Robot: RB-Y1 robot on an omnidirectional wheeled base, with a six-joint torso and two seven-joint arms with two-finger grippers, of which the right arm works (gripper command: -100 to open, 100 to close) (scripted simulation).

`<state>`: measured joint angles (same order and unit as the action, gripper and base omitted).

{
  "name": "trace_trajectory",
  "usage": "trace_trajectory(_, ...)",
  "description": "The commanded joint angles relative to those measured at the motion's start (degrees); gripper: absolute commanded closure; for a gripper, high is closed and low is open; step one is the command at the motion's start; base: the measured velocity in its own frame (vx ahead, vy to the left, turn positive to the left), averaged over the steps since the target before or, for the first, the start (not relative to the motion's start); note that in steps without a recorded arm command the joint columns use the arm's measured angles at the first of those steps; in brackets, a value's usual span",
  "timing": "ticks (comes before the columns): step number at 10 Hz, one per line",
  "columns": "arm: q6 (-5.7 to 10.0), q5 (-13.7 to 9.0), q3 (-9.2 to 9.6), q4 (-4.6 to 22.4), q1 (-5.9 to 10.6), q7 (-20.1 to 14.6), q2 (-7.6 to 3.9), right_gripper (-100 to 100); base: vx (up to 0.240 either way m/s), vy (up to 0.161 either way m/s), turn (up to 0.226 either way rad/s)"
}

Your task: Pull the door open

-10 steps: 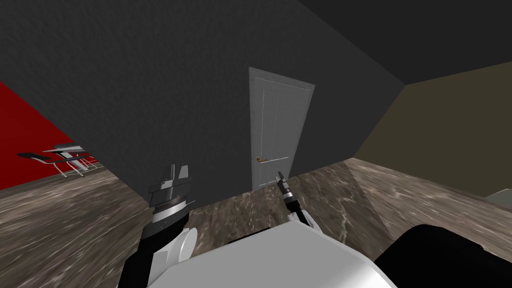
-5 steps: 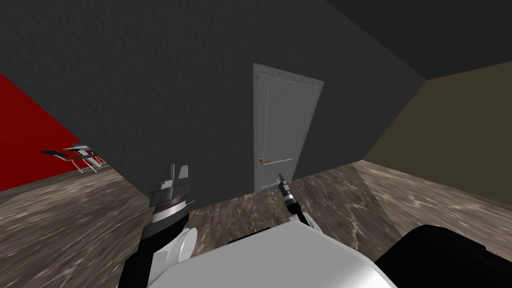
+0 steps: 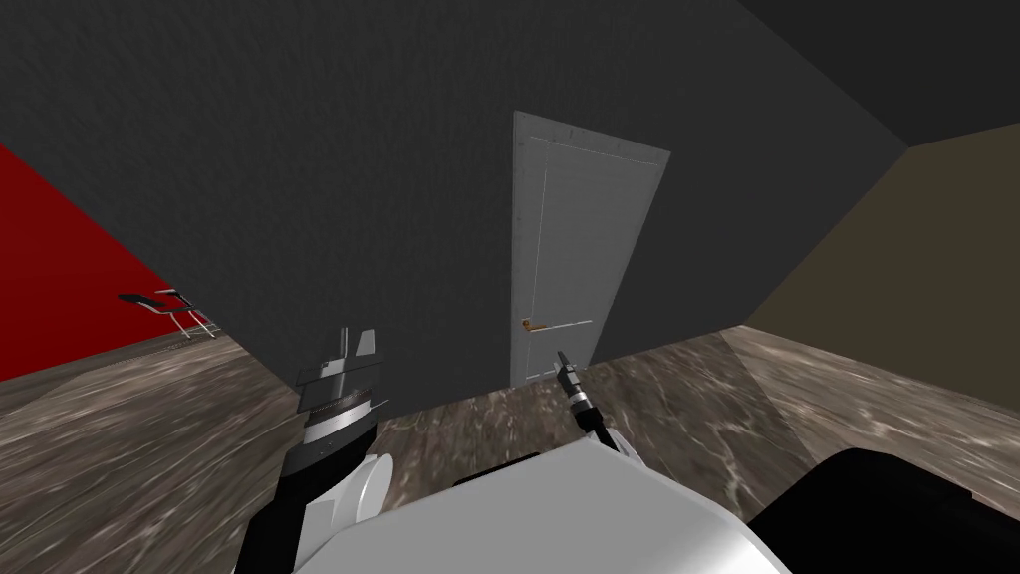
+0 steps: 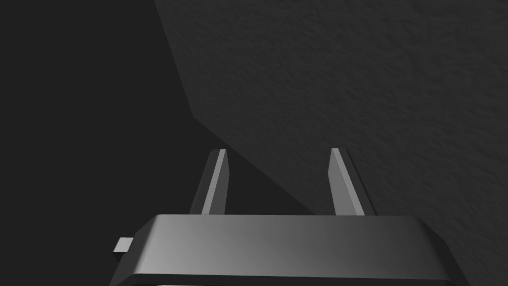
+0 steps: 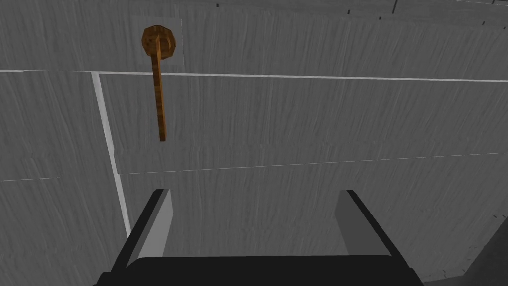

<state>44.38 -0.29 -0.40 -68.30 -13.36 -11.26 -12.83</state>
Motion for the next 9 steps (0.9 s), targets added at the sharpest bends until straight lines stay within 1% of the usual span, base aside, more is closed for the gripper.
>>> trace_trajectory(1,0.75,-0.17,-0.06,2.18,0.49,-0.2,-0.16,-100,0.068,0.013,0.039)
trace_trajectory(7,2.32,-1.03,-0.33,9.9,2.16,-1.47,-1.32,-100,0.101,0.011,0.066)
trace_trajectory(8,2.72,-1.25,-0.4,11.87,2.59,-1.8,-1.61,-100,0.13,-0.015,0.096)
trace_trajectory(9,2.92,-1.36,-0.43,12.85,2.8,-1.96,-1.75,-100,0.122,-0.006,0.075)
